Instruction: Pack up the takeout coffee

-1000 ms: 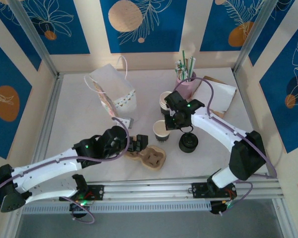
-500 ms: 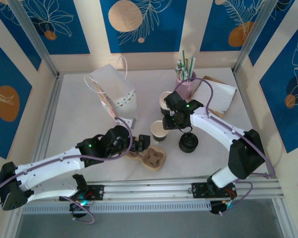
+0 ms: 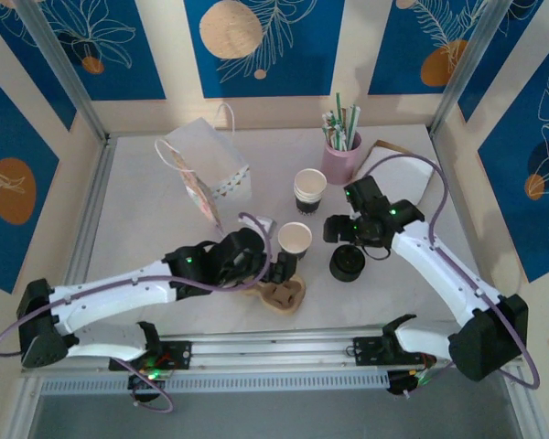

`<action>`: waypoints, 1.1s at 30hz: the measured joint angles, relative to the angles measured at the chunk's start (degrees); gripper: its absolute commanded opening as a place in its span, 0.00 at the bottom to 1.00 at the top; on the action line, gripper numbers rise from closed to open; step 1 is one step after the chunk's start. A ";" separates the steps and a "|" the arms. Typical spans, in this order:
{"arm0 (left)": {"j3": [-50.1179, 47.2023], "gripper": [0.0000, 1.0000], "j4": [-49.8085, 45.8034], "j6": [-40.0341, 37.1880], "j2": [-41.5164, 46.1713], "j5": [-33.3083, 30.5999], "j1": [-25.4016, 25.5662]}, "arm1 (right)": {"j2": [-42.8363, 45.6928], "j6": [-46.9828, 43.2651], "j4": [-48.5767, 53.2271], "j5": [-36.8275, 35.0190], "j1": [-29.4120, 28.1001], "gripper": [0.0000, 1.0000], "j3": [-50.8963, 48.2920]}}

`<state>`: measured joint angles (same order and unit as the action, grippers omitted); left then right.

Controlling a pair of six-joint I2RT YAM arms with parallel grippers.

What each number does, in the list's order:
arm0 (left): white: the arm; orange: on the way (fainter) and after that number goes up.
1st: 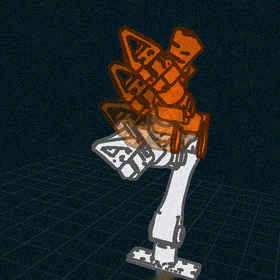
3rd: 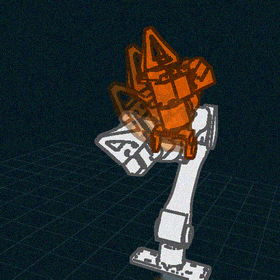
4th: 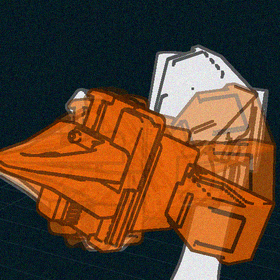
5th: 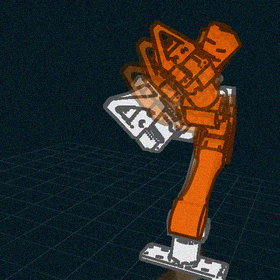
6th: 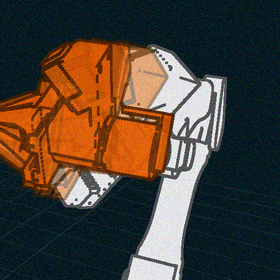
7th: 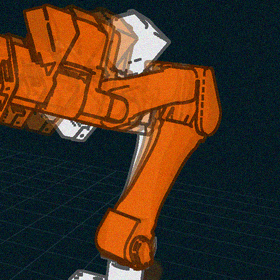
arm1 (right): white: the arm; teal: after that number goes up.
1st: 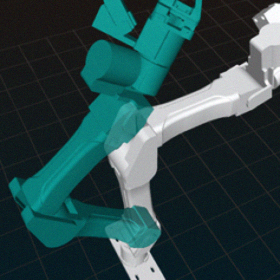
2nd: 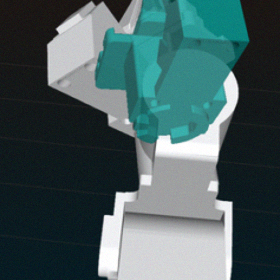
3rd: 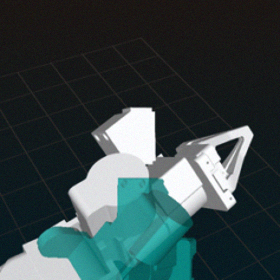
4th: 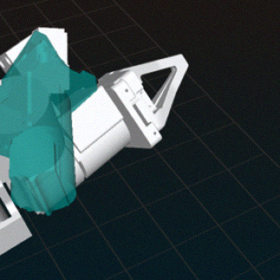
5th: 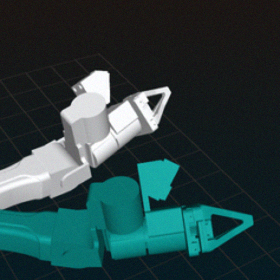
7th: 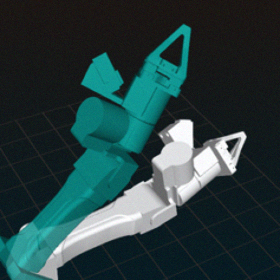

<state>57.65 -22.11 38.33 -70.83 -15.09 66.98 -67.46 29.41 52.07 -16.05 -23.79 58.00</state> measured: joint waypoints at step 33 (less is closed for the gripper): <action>1.88 1.00 0.24 -0.96 -4.33 0.90 2.69 | -9.16 3.08 0.48 0.39 1.46 0.86 -5.35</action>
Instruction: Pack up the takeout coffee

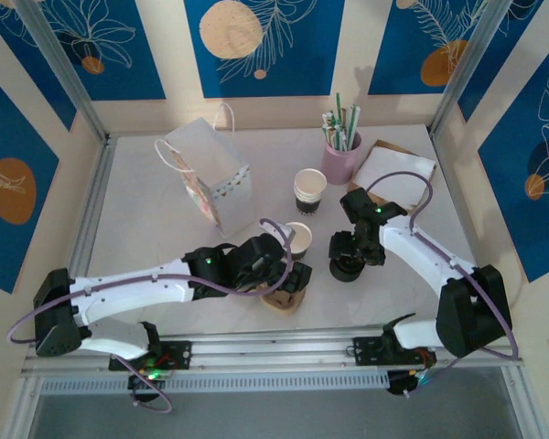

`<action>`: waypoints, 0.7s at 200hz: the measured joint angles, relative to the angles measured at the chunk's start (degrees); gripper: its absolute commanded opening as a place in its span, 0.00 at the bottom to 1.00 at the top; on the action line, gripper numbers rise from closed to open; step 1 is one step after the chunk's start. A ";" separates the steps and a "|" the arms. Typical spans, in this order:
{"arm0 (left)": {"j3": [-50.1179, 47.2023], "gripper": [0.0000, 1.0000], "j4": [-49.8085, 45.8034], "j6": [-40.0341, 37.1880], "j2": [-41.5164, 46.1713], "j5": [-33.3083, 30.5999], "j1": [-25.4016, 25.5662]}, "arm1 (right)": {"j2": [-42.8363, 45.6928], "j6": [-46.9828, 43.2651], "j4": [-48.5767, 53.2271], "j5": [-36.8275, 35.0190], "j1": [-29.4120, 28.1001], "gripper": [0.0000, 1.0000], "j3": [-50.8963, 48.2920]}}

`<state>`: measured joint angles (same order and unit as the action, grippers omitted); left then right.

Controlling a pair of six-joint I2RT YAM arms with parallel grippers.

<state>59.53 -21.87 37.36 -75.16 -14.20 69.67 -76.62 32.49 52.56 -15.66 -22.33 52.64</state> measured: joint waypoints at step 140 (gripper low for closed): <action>-0.02 1.00 -0.02 -0.02 0.00 0.00 0.00 | -2.01 -0.02 -2.91 0.24 0.17 0.77 -1.09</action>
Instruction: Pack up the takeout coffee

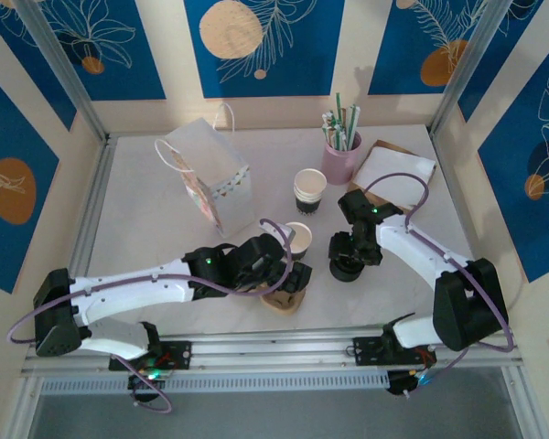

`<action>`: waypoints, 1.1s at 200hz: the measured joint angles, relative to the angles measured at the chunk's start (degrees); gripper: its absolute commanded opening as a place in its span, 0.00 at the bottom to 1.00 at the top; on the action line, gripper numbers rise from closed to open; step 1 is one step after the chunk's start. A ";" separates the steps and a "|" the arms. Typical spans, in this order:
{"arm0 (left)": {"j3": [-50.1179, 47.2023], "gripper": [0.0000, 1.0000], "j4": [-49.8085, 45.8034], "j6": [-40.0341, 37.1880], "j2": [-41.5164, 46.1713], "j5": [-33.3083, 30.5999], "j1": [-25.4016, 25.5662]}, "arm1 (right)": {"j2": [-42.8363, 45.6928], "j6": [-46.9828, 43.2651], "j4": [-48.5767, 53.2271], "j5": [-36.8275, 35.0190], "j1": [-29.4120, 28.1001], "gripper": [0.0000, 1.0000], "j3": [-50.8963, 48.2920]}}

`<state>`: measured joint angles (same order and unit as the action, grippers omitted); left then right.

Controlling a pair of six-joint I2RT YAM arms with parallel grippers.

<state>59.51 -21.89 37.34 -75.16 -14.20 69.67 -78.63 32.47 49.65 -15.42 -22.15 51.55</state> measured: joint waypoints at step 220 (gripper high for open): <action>0.00 0.66 0.72 1.99 -0.87 0.31 0.00 | 4.20 0.63 0.94 -0.02 0.35 0.68 -0.35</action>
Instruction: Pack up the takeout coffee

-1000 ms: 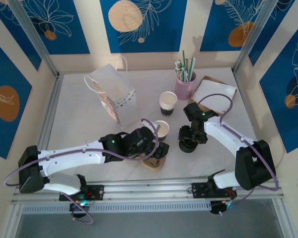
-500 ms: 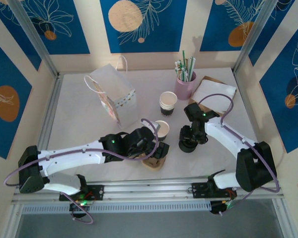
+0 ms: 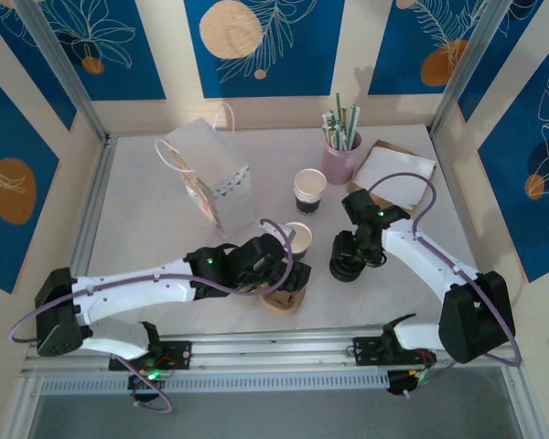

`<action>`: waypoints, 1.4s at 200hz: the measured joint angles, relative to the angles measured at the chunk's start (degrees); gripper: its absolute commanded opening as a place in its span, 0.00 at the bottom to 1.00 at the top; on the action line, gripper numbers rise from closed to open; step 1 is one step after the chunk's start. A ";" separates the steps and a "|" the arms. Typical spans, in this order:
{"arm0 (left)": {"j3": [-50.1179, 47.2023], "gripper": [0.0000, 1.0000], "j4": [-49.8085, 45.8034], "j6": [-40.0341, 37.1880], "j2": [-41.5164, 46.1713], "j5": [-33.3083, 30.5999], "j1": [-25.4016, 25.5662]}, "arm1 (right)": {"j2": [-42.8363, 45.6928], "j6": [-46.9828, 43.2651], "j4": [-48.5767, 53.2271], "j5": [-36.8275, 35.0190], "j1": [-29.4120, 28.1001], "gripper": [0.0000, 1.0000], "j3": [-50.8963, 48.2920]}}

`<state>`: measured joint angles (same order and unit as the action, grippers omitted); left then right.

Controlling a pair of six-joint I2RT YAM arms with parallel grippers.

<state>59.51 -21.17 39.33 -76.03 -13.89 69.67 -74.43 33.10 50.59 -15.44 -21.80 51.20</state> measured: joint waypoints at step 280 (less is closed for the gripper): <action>12.81 0.44 8.52 11.87 -22.84 -2.08 10.21 | 0.81 -0.04 -0.09 8.66 7.17 0.68 0.00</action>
<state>72.31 -12.64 51.20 -98.87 -15.97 79.88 -73.63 33.06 50.50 -6.79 -14.63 51.20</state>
